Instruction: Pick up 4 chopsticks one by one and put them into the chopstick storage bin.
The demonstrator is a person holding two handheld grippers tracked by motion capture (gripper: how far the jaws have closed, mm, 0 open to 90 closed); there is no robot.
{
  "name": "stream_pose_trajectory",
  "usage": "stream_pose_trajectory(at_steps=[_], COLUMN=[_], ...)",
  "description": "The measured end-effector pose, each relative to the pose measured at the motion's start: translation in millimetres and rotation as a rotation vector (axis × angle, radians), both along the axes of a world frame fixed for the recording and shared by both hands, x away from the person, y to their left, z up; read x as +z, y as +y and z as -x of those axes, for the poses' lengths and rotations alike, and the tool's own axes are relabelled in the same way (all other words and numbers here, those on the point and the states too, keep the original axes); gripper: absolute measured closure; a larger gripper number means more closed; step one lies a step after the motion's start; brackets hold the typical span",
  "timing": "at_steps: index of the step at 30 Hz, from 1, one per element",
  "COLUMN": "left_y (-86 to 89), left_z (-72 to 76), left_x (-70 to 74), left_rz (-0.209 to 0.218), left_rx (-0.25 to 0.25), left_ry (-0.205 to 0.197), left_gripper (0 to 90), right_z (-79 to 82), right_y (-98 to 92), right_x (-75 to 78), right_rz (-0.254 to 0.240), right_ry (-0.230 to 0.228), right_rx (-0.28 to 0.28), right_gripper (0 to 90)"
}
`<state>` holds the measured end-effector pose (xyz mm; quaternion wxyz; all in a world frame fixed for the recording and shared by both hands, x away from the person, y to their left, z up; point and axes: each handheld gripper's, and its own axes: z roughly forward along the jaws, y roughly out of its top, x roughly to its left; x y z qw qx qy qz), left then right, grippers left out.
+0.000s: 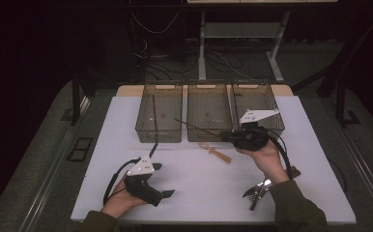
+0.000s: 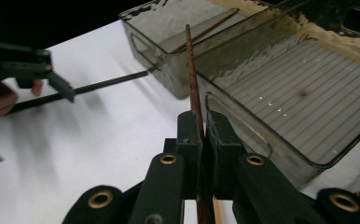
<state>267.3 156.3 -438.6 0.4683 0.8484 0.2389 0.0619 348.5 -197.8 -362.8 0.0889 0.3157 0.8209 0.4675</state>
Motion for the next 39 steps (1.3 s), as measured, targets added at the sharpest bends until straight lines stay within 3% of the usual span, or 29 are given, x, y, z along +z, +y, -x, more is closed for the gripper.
stream_pose_trajectory(at_steps=[12,24,39], left_y=[-0.1,-0.7,0.3], left_z=[0.6,0.6,-0.1], left_x=[0.2,0.8,2.0], left_rz=[0.011,0.004,-0.006], left_rx=[0.012,0.008,0.003], left_ry=[0.001,-0.003,-0.007], left_gripper=[0.0,0.0,0.0], right_z=[-17.3,-39.5,-75.0], right_y=[23.0,61.9,109.7], right_x=[1.5,14.2,11.7], right_rz=[-0.008,0.048,0.086], right_ry=[0.008,-0.004,-0.004], right_rx=[-0.044,-0.073,-0.157], right_gripper=[84.8,84.8,84.7])
